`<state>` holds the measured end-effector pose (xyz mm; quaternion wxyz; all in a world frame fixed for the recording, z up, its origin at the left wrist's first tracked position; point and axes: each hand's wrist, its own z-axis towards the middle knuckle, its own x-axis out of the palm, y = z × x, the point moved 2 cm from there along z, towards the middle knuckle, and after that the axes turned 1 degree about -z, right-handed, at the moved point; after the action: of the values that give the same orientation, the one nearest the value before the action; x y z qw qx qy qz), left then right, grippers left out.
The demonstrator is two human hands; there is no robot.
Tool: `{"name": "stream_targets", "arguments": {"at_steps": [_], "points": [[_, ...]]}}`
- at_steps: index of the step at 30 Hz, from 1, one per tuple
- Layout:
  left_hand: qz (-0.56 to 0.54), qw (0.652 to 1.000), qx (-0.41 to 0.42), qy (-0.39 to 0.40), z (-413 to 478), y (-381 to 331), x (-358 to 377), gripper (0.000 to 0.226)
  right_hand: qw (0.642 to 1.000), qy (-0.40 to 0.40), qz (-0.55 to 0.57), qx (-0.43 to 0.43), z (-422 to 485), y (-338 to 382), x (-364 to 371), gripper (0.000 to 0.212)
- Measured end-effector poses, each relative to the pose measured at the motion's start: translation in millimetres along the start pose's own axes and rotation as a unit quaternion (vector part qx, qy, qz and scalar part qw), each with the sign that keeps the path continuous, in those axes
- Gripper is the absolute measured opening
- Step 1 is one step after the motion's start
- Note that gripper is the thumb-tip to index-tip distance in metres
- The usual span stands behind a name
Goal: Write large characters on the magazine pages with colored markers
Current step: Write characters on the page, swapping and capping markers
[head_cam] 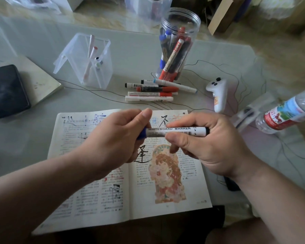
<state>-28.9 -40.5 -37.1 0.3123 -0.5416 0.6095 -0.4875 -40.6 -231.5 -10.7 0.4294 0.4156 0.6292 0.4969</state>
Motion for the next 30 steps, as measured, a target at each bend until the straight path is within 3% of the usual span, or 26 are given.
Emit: {"name": "stream_targets", "arguments": {"at_steps": [4,10,15,17,20,26,30], "points": [[0.09,0.994,0.035,-0.056,-3,0,2,0.05,0.999,-0.001,0.052,0.016,-1,-2,7,0.008],[0.237,0.953,0.109,-0.155,-15,1,6,0.047,0.974,0.024,0.185,0.131,3,0,14,0.013],[0.314,0.914,0.167,-0.193,-19,-2,3,0.048,0.965,0.038,0.208,0.155,5,1,18,0.017],[0.251,0.946,0.128,-0.164,-16,-1,1,0.052,0.969,0.028,0.199,0.144,5,5,20,0.017],[0.022,0.993,0.071,-0.089,-7,-6,-3,0.047,0.977,-0.002,0.176,0.122,7,11,20,0.014],[-0.082,0.989,0.002,-0.122,-1,-10,-9,0.049,0.962,-0.053,0.242,0.114,17,8,15,0.01],[-0.126,0.986,-0.027,-0.109,-5,-9,-9,0.036,0.963,-0.06,0.238,0.109,13,6,18,0.008]]}}
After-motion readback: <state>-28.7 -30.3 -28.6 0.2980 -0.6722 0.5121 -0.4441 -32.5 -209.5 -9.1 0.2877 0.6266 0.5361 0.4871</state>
